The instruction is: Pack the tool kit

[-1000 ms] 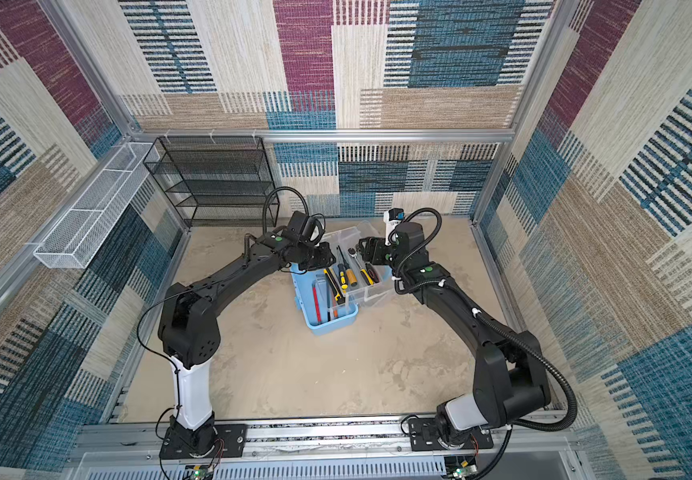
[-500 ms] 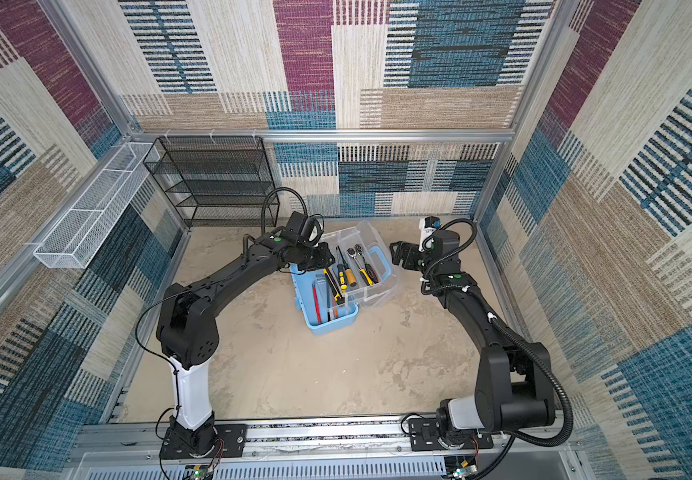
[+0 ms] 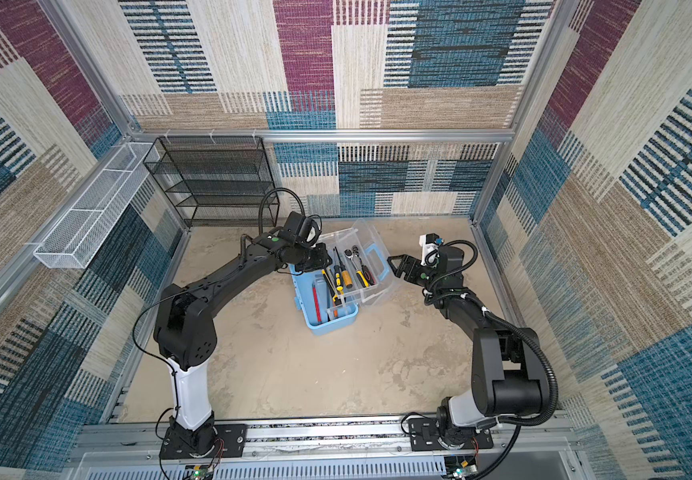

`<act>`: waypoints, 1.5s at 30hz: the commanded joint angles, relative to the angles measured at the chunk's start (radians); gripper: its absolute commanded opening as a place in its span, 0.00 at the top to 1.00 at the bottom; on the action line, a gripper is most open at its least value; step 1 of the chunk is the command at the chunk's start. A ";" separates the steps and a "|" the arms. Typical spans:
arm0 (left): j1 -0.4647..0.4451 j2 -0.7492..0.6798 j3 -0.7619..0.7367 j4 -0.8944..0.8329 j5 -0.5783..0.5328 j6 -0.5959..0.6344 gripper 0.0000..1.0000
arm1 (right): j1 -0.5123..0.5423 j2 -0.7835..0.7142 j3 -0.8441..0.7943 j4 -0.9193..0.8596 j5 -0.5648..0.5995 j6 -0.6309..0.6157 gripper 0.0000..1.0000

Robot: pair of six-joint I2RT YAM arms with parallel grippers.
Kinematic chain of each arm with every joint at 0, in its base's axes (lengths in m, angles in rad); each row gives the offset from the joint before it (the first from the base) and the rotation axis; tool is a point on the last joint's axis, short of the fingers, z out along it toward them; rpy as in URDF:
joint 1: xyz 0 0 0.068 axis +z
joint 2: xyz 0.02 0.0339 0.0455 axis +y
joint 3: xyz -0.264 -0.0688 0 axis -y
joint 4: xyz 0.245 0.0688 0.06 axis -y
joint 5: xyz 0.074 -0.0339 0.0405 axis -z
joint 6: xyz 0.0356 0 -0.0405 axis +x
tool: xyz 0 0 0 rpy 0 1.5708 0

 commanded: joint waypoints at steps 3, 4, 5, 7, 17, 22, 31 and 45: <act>0.004 0.003 -0.011 -0.114 -0.061 0.013 0.73 | 0.010 -0.003 -0.012 0.128 -0.146 0.095 0.17; 0.004 0.002 -0.011 -0.114 -0.060 0.012 0.73 | 0.021 -0.007 -0.010 0.131 -0.155 0.101 0.18; 0.003 0.000 -0.011 -0.114 -0.059 0.012 0.73 | 0.038 -0.008 -0.003 0.126 -0.157 0.100 0.18; 0.003 -0.001 -0.012 -0.113 -0.057 0.011 0.72 | 0.086 -0.003 0.018 0.100 -0.151 0.085 0.19; 0.026 -0.092 -0.090 -0.135 -0.108 0.022 0.59 | 0.221 -0.017 0.095 -0.017 -0.030 0.030 0.23; 0.040 -0.162 -0.153 -0.134 -0.141 0.018 0.55 | 0.260 -0.022 0.156 -0.105 -0.006 -0.037 0.22; 0.063 -0.238 -0.254 -0.134 -0.143 0.021 0.55 | 0.364 0.040 0.246 -0.184 0.063 -0.109 0.23; 0.090 -0.249 -0.356 -0.069 -0.045 0.023 0.57 | 0.387 0.127 0.337 -0.303 0.193 -0.215 0.22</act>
